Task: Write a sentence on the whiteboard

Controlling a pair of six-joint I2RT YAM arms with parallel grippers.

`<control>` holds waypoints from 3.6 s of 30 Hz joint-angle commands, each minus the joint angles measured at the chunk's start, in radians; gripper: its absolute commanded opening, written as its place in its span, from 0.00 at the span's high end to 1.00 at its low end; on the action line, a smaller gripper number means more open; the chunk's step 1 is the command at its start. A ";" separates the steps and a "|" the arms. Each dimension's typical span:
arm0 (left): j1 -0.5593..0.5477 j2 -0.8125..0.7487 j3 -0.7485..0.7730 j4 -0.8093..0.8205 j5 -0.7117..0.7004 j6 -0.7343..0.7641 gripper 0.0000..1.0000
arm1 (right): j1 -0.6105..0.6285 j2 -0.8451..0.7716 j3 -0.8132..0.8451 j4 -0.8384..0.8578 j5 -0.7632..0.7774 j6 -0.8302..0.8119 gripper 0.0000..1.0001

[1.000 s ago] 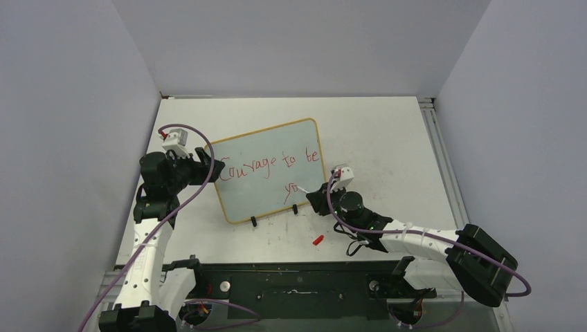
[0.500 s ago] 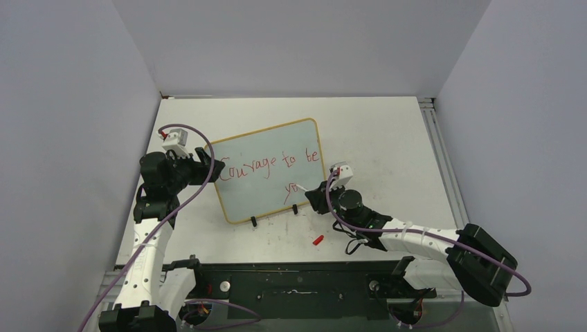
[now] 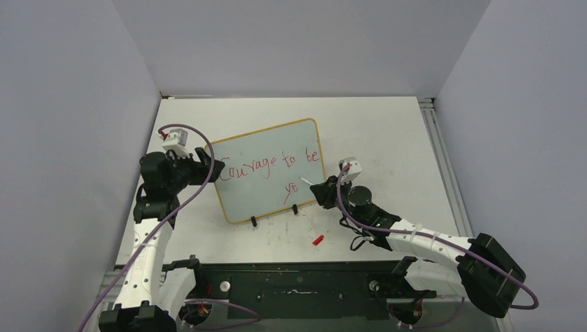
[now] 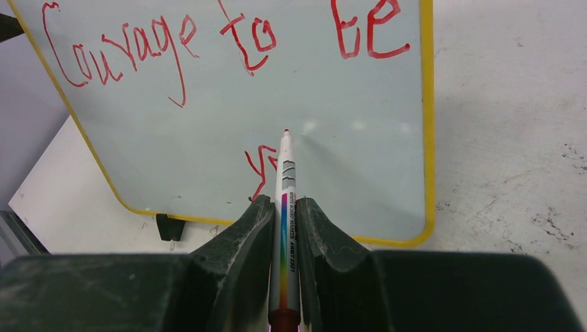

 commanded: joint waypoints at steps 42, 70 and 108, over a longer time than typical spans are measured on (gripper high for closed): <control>0.007 -0.015 0.024 0.024 0.007 0.011 0.30 | -0.021 0.032 -0.094 0.051 -0.015 0.030 0.95; 0.007 -0.017 0.024 0.022 0.004 0.013 0.30 | -0.026 0.047 -0.018 0.041 0.041 -0.005 0.95; 0.007 -0.018 0.024 0.022 0.002 0.011 0.30 | -0.012 -0.107 -0.091 -0.064 0.107 0.049 0.95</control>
